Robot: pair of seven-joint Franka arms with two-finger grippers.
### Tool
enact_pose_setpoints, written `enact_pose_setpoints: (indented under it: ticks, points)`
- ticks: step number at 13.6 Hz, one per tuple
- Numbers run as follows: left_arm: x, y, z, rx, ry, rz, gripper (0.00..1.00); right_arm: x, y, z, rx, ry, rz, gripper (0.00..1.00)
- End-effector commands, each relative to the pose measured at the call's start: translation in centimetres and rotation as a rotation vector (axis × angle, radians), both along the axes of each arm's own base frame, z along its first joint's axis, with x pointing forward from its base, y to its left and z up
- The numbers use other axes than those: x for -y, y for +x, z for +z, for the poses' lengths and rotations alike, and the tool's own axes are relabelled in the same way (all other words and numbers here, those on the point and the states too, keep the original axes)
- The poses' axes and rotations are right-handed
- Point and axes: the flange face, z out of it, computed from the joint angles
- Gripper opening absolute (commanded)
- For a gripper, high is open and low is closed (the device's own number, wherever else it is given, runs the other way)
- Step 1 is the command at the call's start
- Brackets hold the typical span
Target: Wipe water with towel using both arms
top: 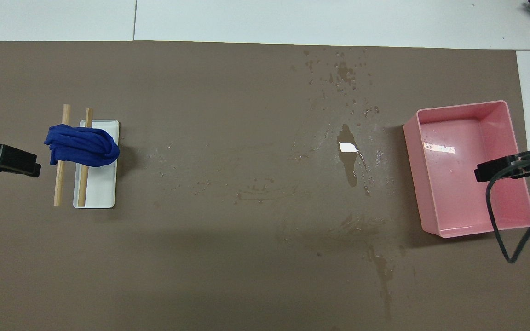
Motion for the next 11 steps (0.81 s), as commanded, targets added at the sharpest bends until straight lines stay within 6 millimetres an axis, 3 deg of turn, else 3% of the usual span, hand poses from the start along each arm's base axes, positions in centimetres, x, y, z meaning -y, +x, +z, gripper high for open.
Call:
enact_pose_setpoints:
  ticks: [1,2,4,7,11]
  points:
    - [-0.1,-0.2,0.0,0.020,-0.008,-0.013,1.00,-0.1,-0.5,0.0,0.003,0.015,-0.012,1.00]
    - [-0.2,0.0,0.0,0.032,-0.009,-0.013,1.00,-0.1,-0.5,0.0,0.003,0.015,-0.012,1.00]
    - [-0.9,0.7,-2.0,0.145,-0.004,0.012,1.00,-0.1,-0.5,0.0,0.003,0.015,-0.012,1.00]
    - [-4.4,1.9,-6.1,0.259,0.003,0.088,1.00,-0.1,-0.5,-0.1,-0.002,0.015,-0.012,1.00]
    - [-4.1,7.0,-15.9,0.335,0.051,0.159,1.00,-0.2,-0.6,-0.2,-0.003,0.014,-0.010,1.00]
